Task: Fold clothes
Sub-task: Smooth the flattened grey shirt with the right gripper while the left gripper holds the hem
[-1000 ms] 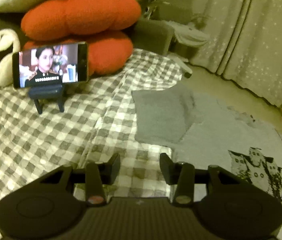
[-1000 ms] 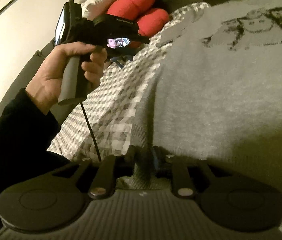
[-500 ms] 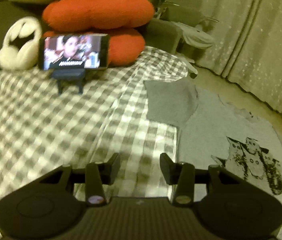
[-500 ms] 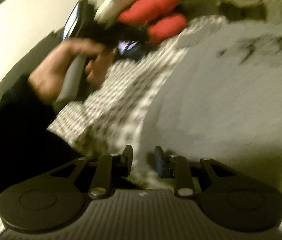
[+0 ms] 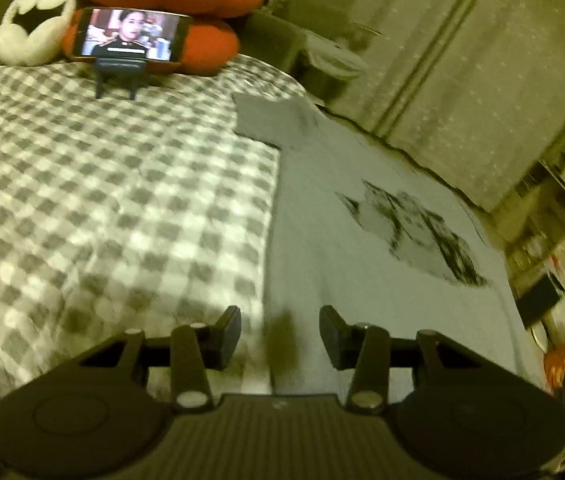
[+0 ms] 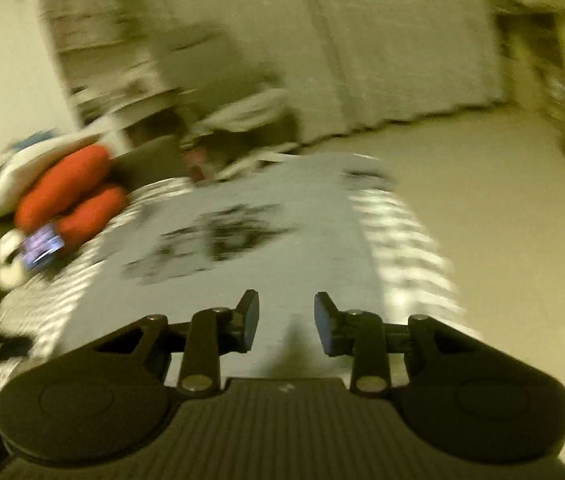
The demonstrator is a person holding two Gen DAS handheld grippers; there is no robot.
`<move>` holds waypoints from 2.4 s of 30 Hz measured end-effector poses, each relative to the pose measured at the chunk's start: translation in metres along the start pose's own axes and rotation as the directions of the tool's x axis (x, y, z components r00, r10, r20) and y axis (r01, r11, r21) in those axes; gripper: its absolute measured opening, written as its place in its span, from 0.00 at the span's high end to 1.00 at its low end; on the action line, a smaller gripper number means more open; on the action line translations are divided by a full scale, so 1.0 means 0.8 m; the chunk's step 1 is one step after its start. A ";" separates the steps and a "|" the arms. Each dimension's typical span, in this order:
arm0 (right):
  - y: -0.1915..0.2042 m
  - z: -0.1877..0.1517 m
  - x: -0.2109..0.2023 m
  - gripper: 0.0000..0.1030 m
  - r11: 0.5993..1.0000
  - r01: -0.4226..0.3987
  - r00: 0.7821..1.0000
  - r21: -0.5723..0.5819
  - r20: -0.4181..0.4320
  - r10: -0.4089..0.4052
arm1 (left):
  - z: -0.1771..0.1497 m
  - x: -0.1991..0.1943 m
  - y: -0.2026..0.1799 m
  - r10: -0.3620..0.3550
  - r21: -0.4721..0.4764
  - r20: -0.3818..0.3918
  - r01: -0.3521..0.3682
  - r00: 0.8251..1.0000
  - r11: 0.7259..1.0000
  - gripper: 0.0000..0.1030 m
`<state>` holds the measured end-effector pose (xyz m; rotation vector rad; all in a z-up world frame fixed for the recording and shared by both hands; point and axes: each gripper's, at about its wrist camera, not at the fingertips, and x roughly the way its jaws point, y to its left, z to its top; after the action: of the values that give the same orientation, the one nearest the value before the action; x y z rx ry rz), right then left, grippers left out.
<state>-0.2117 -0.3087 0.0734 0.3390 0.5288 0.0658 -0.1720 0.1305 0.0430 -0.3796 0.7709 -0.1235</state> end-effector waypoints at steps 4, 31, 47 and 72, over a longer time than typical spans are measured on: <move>-0.025 -0.010 0.004 0.66 0.998 0.061 0.997 0.019 -0.036 -0.061 | -0.007 0.003 -0.002 0.003 0.025 0.009 -0.003 1.000 1.000 0.59; -0.094 0.034 0.047 0.44 0.975 -0.187 0.957 0.124 -0.202 0.209 | -0.019 0.021 -0.017 0.021 0.108 0.042 -0.026 0.999 0.994 0.99; -0.071 0.031 0.031 0.80 0.942 -0.336 0.915 0.024 -0.231 0.332 | -0.012 0.019 -0.011 0.013 0.096 0.067 -0.019 0.998 0.995 0.99; -0.069 0.024 0.038 0.54 0.991 -0.089 0.938 0.097 -0.328 0.116 | -0.014 0.021 -0.007 -0.021 0.100 0.004 0.021 1.000 0.995 0.98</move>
<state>-0.1771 -0.3619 0.0559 0.4378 0.8509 0.2064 -0.1677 0.1177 0.0270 -0.2930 0.7534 -0.1800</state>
